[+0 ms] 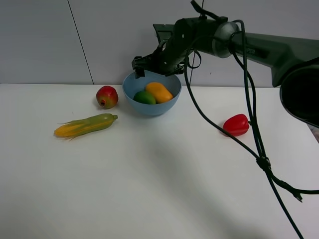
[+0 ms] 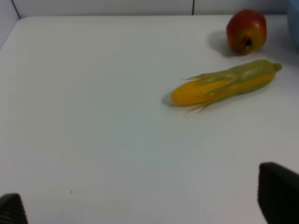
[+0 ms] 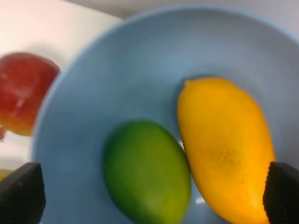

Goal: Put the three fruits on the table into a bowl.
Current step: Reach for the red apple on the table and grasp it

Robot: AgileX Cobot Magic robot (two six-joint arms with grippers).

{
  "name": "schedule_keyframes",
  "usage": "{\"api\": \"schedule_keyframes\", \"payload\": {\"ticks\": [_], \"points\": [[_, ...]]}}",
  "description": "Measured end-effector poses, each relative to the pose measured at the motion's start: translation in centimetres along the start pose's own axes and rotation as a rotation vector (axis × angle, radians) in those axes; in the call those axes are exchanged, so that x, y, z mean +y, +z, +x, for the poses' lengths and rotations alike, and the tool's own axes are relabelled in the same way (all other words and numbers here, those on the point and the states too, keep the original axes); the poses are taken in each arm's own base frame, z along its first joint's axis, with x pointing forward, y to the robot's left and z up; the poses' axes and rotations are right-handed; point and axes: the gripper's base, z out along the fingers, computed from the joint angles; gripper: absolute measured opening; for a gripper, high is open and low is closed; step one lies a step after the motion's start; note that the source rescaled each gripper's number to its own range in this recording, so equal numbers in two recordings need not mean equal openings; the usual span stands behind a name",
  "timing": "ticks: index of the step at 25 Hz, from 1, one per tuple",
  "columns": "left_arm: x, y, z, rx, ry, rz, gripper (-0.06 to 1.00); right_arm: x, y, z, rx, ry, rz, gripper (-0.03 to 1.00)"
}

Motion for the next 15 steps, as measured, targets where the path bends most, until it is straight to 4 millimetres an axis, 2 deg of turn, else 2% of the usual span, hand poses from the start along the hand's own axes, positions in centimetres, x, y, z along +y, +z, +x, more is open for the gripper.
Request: {"api": "schedule_keyframes", "payload": {"ticks": [3,5,7,11,15], "points": [[0.0,0.0,0.0,0.0,0.0,0.0,1.0,1.0,-3.7,-1.6,-0.054,-0.033,-0.012,0.81],[0.0,0.0,0.0,0.0,0.0,0.0,1.0,1.7,-7.2,-2.9,-0.112,-0.071,-0.022,0.81],[0.0,0.0,0.0,0.0,0.0,0.0,1.0,2.3,-11.1,-4.0,-0.174,-0.095,-0.034,0.81],[0.0,0.0,0.0,0.0,0.0,0.0,1.0,2.9,-20.2,-5.3,-0.289,-0.137,-0.024,0.81],[0.0,0.0,0.0,0.0,0.0,0.0,1.0,1.1,-28.8,-5.1,-0.365,-0.158,0.075,0.81]]}}
